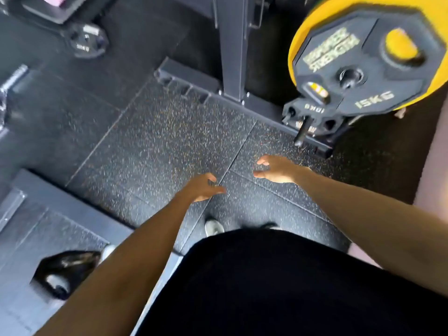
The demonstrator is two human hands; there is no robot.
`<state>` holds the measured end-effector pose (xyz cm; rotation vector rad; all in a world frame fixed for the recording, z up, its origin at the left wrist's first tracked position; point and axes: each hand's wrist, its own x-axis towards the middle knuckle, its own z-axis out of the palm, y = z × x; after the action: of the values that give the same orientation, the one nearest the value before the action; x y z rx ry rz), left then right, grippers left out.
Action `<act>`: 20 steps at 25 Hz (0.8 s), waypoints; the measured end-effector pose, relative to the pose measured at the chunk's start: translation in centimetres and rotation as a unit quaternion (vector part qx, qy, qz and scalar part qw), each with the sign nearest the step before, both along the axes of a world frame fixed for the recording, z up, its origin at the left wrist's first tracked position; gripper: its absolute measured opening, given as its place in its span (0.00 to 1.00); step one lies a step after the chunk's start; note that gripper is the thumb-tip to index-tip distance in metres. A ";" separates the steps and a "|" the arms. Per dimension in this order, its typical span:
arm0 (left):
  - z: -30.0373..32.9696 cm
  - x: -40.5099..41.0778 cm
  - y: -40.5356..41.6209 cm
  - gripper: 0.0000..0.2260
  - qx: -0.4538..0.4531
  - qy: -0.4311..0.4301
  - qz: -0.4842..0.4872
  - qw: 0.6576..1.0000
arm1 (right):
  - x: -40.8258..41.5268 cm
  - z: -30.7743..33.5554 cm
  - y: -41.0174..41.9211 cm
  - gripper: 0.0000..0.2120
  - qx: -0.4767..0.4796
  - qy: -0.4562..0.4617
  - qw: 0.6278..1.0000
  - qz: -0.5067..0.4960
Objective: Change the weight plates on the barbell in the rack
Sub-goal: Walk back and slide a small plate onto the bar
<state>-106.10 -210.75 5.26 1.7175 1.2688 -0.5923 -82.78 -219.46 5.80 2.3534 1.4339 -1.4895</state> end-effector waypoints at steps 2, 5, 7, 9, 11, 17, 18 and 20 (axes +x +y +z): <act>-1.9 -2.6 -2.4 0.28 -0.026 0.017 -0.005 1.000 | -2.0 -1.9 -1.7 0.29 -0.030 0.017 0.999 0.017; -3.8 -6.6 -5.4 0.24 -0.066 0.035 -0.007 0.997 | -5.2 -4.2 -3.8 0.29 -0.095 0.024 0.992 0.074; -4.6 -9.1 -6.0 0.21 -0.092 0.041 0.008 0.995 | -7.0 -5.2 -4.3 0.28 -0.125 0.014 0.985 0.115; -5.0 -11.0 -5.2 0.20 -0.099 0.039 0.025 0.994 | -8.2 -5.4 -3.7 0.27 -0.140 0.005 0.981 0.137; -5.2 -13.2 -3.2 0.18 -0.089 0.034 0.035 0.995 | -9.7 -5.2 -1.3 0.27 -0.141 0.000 0.978 0.155; -5.8 -20.1 2.8 0.16 -0.088 -0.001 0.116 0.989 | -15.7 -4.2 9.2 0.29 -0.100 0.007 0.981 0.164; -6.0 -21.3 3.6 0.14 -0.088 -0.010 0.139 0.986 | -17.0 -4.1 10.8 0.28 -0.092 0.011 0.981 0.170; -6.9 -23.5 4.8 0.14 -0.086 -0.024 0.195 0.977 | -19.4 -4.0 13.7 0.25 -0.088 0.009 0.979 0.185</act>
<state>-129.65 -205.93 -1.63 1.2871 1.4268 -0.4112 -102.21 -205.72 1.83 1.8503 1.5630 -1.4660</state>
